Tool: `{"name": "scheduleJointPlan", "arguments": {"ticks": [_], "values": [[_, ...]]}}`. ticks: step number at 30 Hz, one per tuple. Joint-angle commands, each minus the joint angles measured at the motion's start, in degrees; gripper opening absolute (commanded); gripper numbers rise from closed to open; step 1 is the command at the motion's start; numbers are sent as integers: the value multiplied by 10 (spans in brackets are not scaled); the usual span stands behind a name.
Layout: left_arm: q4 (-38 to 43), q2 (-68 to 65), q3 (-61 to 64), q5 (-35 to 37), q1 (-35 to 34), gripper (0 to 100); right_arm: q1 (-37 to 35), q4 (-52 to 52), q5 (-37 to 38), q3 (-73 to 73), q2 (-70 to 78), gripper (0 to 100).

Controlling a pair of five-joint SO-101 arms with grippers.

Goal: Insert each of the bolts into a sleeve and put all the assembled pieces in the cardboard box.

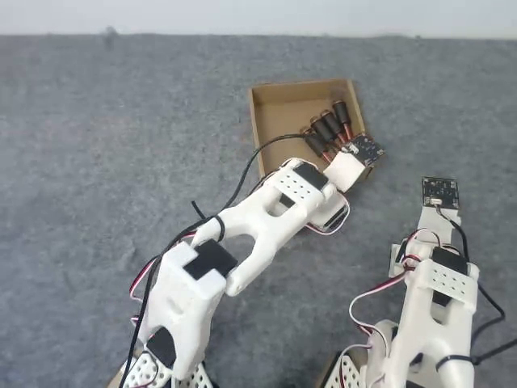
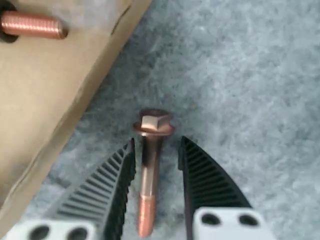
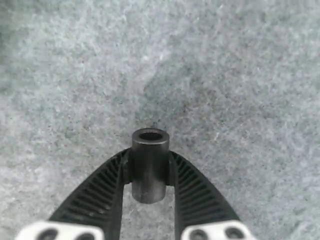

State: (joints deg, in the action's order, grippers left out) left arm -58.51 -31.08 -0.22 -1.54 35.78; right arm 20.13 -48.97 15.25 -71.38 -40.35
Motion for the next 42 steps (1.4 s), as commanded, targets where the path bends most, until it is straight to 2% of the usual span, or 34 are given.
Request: {"name": "scheduleJointPlan", "arguments": {"ticks": [1,3,7,16,19,23,28,38,42], "values": [[-28,-13,-67,-4,-2,130,-3,6,10,4,-18,6],[-38,-24,-84,-4,-1,115,-3,6,10,4,-18,6],[-65,-47,-115,-7,14,13,-3,6,10,4,-18,6],[-111,-46,-116,-18,17,9,-4,10,11,-2,-18,6],[-122,-9,-99,7,20,9,-4,10,11,-2,-18,6],[-110,85,-36,23,19,9,-3,10,11,-2,-18,6],[-45,216,90,25,12,9,-3,10,11,-2,-18,6],[55,439,295,26,-91,10,-7,14,8,-3,-24,6],[87,524,379,41,-136,10,-23,51,9,-4,-23,6]]}}
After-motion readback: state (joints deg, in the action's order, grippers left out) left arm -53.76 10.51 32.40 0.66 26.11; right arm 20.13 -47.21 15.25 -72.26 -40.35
